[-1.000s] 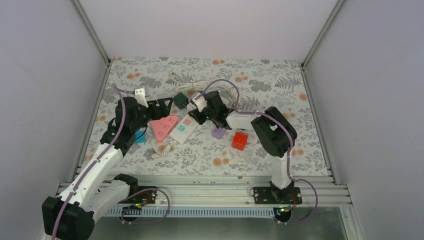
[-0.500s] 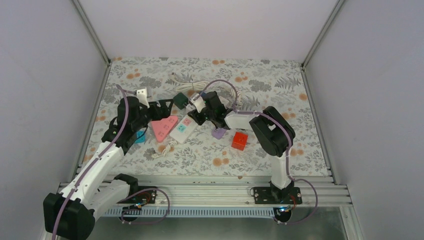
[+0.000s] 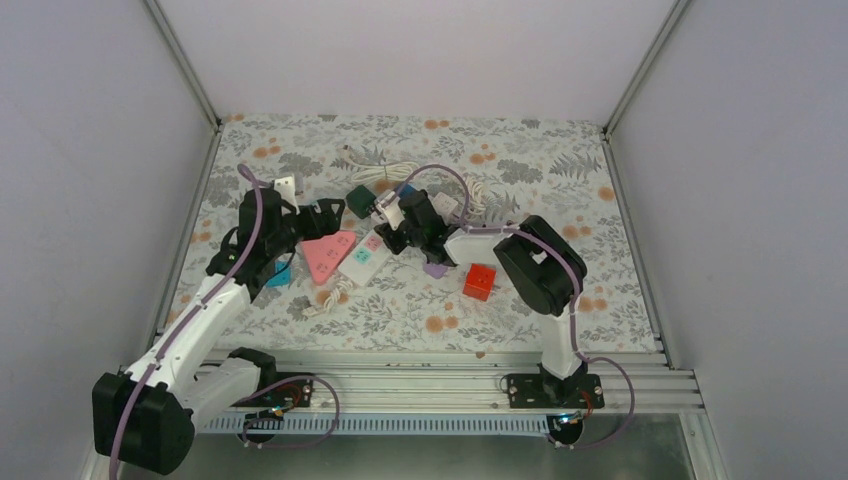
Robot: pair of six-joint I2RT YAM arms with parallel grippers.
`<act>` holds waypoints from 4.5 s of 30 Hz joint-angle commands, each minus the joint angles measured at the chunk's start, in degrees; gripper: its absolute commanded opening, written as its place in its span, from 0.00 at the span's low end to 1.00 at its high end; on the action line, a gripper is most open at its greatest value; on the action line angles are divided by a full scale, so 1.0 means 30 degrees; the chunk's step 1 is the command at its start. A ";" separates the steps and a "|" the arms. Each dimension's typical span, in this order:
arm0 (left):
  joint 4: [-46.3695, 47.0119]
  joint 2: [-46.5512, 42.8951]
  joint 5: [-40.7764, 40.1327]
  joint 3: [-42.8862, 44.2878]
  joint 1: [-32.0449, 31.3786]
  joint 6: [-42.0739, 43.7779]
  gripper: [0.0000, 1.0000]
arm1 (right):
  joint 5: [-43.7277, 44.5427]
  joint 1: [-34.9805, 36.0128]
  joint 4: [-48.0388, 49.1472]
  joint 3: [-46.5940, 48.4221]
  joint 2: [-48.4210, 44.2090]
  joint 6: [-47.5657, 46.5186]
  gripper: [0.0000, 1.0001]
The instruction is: Insert the plug
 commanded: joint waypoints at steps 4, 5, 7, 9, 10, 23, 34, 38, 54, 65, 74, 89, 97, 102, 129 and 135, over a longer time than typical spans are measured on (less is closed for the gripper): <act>0.0261 0.0472 0.0439 0.0496 0.0196 0.0579 0.97 | 0.2127 0.0000 -0.1536 -0.1731 0.1212 -0.0827 0.25; 0.0270 0.0508 0.0400 0.0507 0.0196 0.0591 0.97 | 0.2361 0.0000 -0.1473 -0.1814 0.1231 -0.0887 0.24; 0.0249 0.0595 0.0424 0.0572 0.0200 0.0586 0.97 | 0.2367 -0.0029 -0.1590 -0.1917 0.1303 -0.0918 0.24; 0.0270 0.0671 0.0469 0.0532 0.0211 0.0565 0.97 | 0.2047 -0.0029 -0.1750 -0.1996 0.1411 -0.0828 0.24; 0.0241 0.0723 0.0444 0.0529 0.0213 0.0567 0.97 | 0.2021 -0.0029 -0.1745 -0.2081 0.1458 -0.0667 0.24; -0.0131 -0.0320 -0.2107 0.0420 0.0228 -0.0518 0.96 | 0.1896 -0.0059 -0.2073 -0.0312 -0.0752 0.0412 0.51; 0.0189 -0.0664 -0.2798 0.0407 0.0238 -0.0461 0.97 | -0.1225 -0.0087 -0.3604 0.1523 -0.2915 0.1401 0.71; 0.0202 -0.0322 -0.2244 0.0454 0.0226 -0.0373 0.97 | -0.0959 -0.0178 -0.3985 0.1718 -0.2796 0.2262 0.65; 0.0380 0.0073 -0.1259 0.0266 0.0233 -0.0174 0.97 | -0.0653 -0.0176 -0.5916 0.3650 -0.0140 0.1364 0.38; 0.0248 0.0307 -0.1384 0.0229 0.0256 -0.0254 0.98 | 0.0464 0.0068 -0.5789 0.2472 0.0936 0.0127 0.13; 0.0124 0.0651 -0.1332 0.0368 0.0255 -0.0366 0.98 | 0.2035 0.0143 -0.6664 0.1450 0.0492 -0.0848 0.11; -0.0510 0.1123 -0.1109 0.0902 0.0262 -0.0650 0.98 | 0.0784 0.0373 -0.8265 0.3903 -0.0669 0.0124 0.42; -0.1034 0.1152 -0.0488 0.1607 0.0253 0.0012 0.98 | 0.2630 0.0724 -0.7783 0.2197 -0.5318 0.3966 0.86; -0.0956 0.1131 0.0554 0.1796 0.0242 0.0539 0.98 | 0.7559 0.0767 -1.1815 0.0242 -0.8524 1.0453 0.88; 0.2520 0.0611 0.3012 0.0881 -0.0092 0.0853 0.99 | 1.0329 0.0031 -1.7626 -0.6402 -1.3164 2.0167 1.00; 0.1824 0.0224 0.3020 0.1456 -0.0124 0.1536 0.99 | 1.0732 0.0015 -1.7402 -0.6430 -1.2771 2.0467 1.00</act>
